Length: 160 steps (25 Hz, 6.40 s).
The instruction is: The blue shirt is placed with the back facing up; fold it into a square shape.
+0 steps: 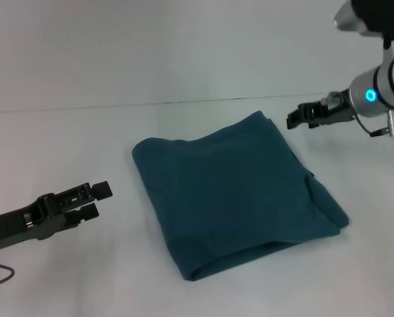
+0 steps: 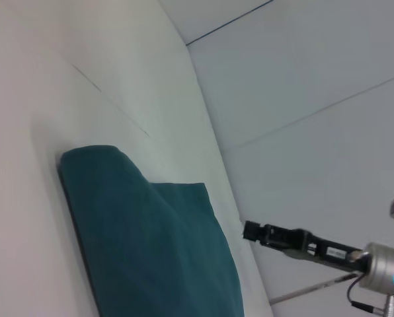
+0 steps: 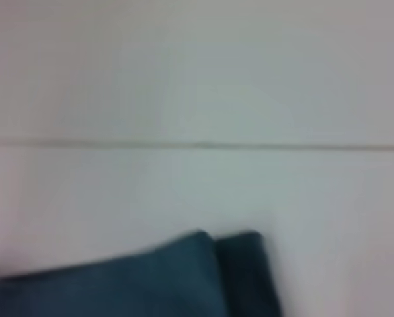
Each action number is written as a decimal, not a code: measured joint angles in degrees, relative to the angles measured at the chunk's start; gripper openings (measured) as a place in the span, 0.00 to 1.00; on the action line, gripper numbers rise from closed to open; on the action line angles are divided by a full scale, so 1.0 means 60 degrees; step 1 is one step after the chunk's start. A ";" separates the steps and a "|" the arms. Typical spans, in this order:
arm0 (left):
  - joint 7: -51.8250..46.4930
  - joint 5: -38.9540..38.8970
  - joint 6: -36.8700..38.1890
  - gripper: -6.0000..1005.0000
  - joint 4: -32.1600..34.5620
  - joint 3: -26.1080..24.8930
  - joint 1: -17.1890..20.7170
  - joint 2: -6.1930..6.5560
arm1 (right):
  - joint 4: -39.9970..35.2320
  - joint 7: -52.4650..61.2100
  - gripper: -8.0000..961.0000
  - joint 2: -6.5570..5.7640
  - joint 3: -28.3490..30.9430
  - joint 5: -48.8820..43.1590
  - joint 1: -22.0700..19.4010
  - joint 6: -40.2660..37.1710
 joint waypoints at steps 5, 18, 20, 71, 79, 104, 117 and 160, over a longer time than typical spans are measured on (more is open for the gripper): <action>0.0000 -0.0015 0.0000 0.93 0.0000 -0.0011 0.0012 0.0000 | -0.0125 -0.1008 0.51 -0.0215 0.0306 0.1795 -0.0272 -0.1455; -0.0072 -0.0016 0.0005 0.93 0.0001 -0.0205 -0.0018 0.0059 | -0.0538 -0.1253 0.50 -0.1310 0.1513 0.2290 -0.1344 -0.5675; -0.0077 -0.0015 0.0005 0.93 0.0001 -0.0205 -0.0044 0.0059 | -0.0559 -0.1196 0.50 -0.1443 0.1548 0.2251 -0.1593 -0.5886; -0.0007 -0.0014 -0.0128 0.93 -0.0043 -0.0205 -0.0021 -0.0001 | -0.0129 -0.1311 0.04 -0.0880 0.1573 0.2145 -0.2116 -0.5320; -0.0010 -0.0014 -0.0127 0.92 -0.0043 -0.0203 -0.0007 -0.0001 | -0.0671 -0.1191 0.04 -0.0761 0.1486 0.1882 -0.2053 -0.5121; 0.1276 0.0093 0.0545 0.89 -0.0086 -0.0032 0.0011 -0.0035 | -0.0869 -0.1660 0.42 -0.1016 0.2177 0.1136 -0.1861 -0.4560; 0.2680 0.0165 0.0732 0.87 0.0711 0.1645 0.0159 -0.0493 | -0.0841 -0.2549 0.53 -0.1227 0.3144 0.2612 -0.2034 -0.4656; -0.2701 0.0206 -0.5267 0.82 -0.1768 0.3792 -0.2561 -0.0553 | -0.0743 -0.2552 0.87 -0.1245 0.3178 0.2665 -0.1925 -0.4661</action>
